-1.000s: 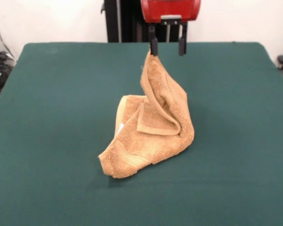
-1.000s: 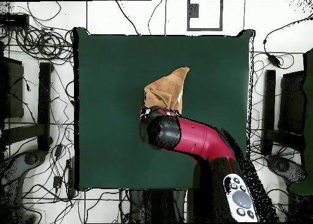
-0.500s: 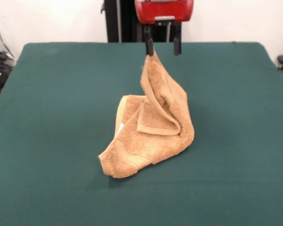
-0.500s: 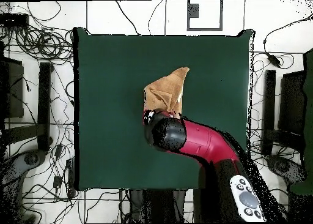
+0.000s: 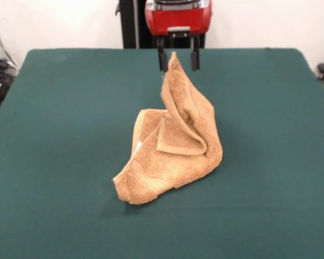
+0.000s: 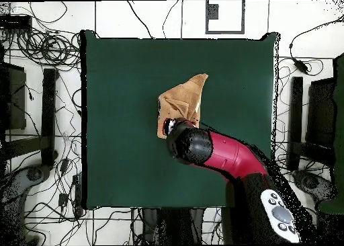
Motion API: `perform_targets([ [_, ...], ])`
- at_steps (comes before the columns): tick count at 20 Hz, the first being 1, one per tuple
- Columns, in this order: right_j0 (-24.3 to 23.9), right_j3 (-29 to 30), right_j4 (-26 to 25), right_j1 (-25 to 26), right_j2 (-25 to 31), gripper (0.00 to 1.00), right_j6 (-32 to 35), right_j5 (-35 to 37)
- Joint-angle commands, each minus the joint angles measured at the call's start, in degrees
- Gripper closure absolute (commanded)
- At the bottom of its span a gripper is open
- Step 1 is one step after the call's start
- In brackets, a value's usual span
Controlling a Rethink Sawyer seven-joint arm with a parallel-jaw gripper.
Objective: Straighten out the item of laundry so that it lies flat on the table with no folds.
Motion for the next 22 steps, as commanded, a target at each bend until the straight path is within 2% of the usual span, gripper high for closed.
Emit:
perform_targets([
  [1, -0.81, 4.0, -2.37, 4.08, 7.77, 0.0, 3.22, -2.43],
  [7, -2.3, 4.79, -2.13, 1.12, 8.23, 0.0, 2.12, 1.26],
  [19, -5.32, 4.05, -5.04, 3.31, 9.22, 0.0, 1.25, -0.59],
  [22, -5.15, 1.92, -6.58, 5.93, 8.7, 0.0, 1.02, -1.28],
])
